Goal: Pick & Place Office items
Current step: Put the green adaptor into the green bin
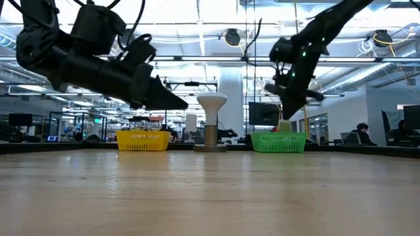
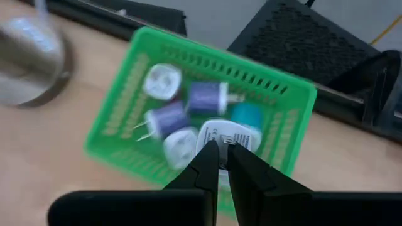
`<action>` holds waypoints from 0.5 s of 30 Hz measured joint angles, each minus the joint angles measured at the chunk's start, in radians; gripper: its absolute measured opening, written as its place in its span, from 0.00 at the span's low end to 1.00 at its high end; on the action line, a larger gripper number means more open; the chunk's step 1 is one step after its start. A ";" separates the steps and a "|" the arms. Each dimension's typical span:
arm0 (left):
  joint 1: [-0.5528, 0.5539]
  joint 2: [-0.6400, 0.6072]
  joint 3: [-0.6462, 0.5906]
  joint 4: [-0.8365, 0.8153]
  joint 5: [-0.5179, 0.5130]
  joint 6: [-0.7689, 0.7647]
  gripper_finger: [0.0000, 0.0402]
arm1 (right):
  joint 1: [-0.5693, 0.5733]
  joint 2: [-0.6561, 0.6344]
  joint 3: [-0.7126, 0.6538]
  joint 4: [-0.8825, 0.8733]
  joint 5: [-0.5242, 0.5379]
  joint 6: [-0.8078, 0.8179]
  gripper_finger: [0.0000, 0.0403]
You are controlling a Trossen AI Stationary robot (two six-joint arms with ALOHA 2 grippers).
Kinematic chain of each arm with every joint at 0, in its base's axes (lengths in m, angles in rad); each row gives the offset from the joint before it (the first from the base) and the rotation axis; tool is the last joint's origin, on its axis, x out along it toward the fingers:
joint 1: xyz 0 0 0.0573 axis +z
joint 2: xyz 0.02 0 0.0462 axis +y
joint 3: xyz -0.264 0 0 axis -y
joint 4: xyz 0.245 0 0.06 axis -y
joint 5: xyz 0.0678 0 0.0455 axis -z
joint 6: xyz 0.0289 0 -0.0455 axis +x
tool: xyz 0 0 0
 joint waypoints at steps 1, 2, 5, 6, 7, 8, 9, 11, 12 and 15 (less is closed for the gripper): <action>0.000 0.000 0.000 0.002 0.000 0.000 0.26 | -0.012 0.015 0.001 0.015 0.001 -0.009 0.04; 0.000 0.000 0.000 0.004 0.001 0.000 0.26 | -0.025 0.027 0.000 0.019 0.001 -0.020 0.04; 0.000 0.000 0.000 0.004 0.001 0.000 0.26 | -0.044 0.047 0.000 0.041 0.003 -0.041 0.04; 0.000 0.000 0.000 0.004 0.001 0.000 0.26 | -0.050 0.050 0.000 0.048 0.003 -0.047 0.04; 0.000 0.000 0.000 0.005 0.001 0.000 0.26 | -0.053 0.055 0.000 0.050 0.004 -0.051 0.04; 0.000 0.000 0.000 0.005 0.001 0.000 0.26 | -0.057 0.061 0.000 0.053 0.003 -0.053 0.04; 0.000 0.000 0.000 0.006 0.000 0.001 0.26 | -0.063 0.067 0.000 0.056 0.003 -0.054 0.04; 0.000 0.001 0.000 0.006 0.000 0.001 0.26 | -0.071 0.076 0.000 0.057 0.003 -0.058 0.04; 0.000 0.001 0.000 0.006 0.000 0.001 0.26 | -0.076 0.084 0.000 0.060 0.003 -0.058 0.04; 0.000 0.001 0.000 0.006 0.000 0.001 0.26 | -0.079 0.117 0.000 0.064 -0.002 -0.064 0.04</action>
